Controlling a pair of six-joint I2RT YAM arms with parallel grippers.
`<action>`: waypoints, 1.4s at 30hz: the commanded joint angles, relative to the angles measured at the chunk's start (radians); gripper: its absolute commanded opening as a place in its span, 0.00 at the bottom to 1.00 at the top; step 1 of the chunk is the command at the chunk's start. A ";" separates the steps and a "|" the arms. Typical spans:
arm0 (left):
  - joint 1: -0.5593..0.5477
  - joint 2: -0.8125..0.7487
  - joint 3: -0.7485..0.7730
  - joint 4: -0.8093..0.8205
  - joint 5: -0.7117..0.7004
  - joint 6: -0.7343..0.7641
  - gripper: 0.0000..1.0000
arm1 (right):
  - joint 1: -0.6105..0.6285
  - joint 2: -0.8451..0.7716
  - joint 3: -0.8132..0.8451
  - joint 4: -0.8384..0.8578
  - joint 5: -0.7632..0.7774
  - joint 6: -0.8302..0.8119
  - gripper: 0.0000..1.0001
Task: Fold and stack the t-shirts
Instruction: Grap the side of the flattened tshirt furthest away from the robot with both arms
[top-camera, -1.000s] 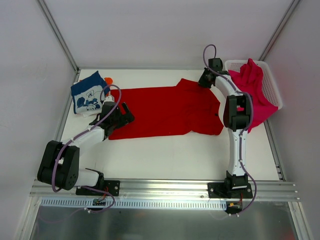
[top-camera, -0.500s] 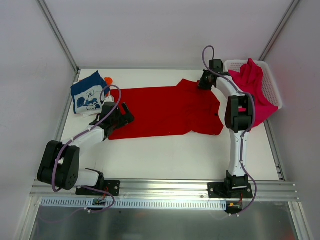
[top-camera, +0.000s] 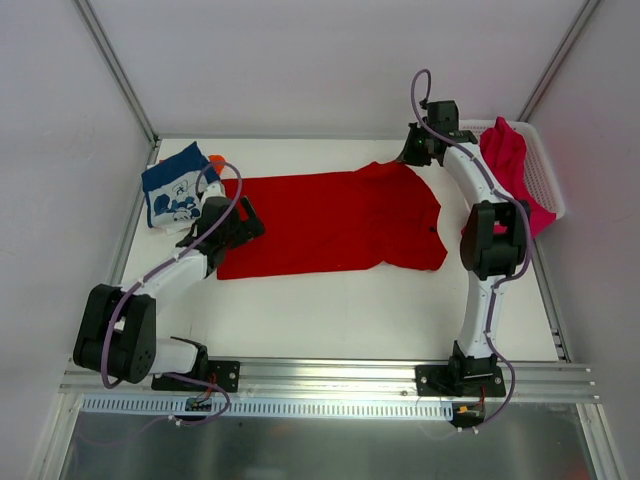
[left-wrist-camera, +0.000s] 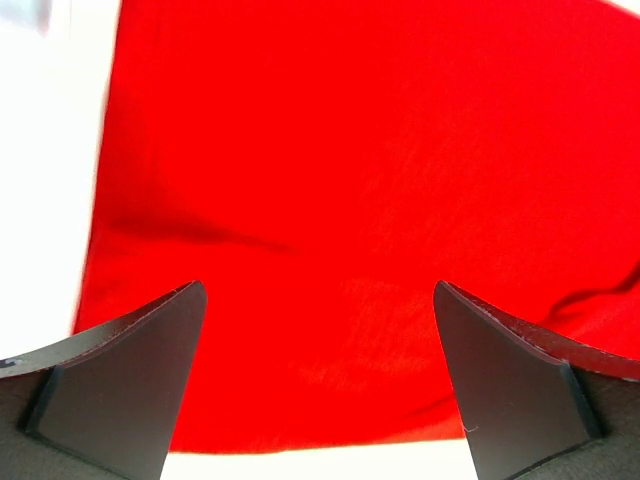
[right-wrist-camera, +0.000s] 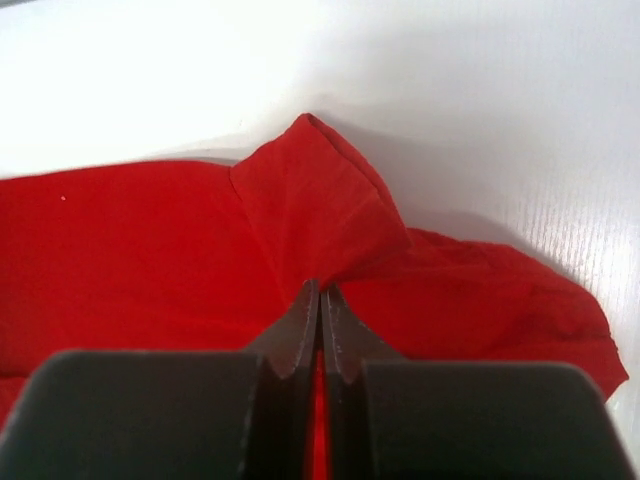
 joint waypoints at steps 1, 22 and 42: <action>0.024 0.045 0.159 0.026 -0.060 0.099 0.99 | 0.009 -0.027 0.016 -0.054 0.008 -0.041 0.00; 0.135 0.734 0.972 -0.346 -0.126 0.380 0.99 | 0.023 -0.056 -0.109 0.017 -0.029 -0.011 0.00; 0.239 1.184 1.644 -0.867 -0.037 0.435 0.99 | 0.016 -0.248 -0.364 0.136 -0.046 0.030 0.00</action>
